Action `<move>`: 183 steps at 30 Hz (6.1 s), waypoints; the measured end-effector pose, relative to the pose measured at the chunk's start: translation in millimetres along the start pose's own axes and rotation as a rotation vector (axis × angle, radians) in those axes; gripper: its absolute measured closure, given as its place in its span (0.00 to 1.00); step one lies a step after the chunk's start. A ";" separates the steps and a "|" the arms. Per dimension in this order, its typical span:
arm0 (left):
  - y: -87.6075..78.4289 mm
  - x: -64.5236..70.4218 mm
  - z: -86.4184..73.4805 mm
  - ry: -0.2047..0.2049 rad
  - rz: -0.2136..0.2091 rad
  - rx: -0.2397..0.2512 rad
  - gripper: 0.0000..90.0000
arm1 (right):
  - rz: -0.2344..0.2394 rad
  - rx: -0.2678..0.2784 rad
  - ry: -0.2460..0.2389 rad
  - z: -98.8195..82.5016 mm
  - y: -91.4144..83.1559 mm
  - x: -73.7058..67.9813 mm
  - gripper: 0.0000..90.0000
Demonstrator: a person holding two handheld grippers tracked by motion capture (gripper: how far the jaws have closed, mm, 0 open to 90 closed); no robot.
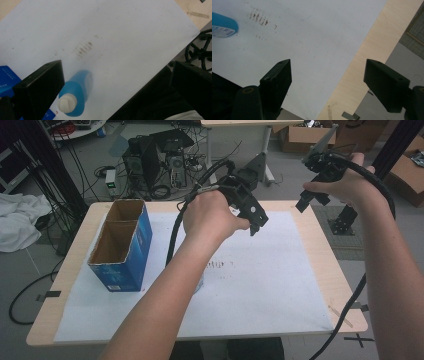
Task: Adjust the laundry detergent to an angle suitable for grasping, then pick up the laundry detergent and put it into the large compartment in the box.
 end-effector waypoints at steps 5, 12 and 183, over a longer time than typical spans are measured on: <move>0.5 -1.0 0.9 -0.002 0.007 -0.006 0.00 | 0.008 0.002 -0.002 0.3 -0.4 1.5 0.25; -0.6 4.6 5.5 0.009 0.013 -0.007 0.00 | 0.012 0.011 -0.003 -4.5 -0.8 8.1 0.25; 140.3 -56.5 -87.8 -0.074 0.076 -0.209 0.23 | 0.011 -0.013 -0.009 2.1 40.9 7.3 0.26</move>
Point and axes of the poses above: each handheld gripper's, and its own axes: y roughly forward along the jaws, z roughly out of its top, x roughly to its right, the point moved 1 cm from there along y, roughly forward along the jaws, and after that the axes turned 8 degrees about z, right-handed, at the moved point
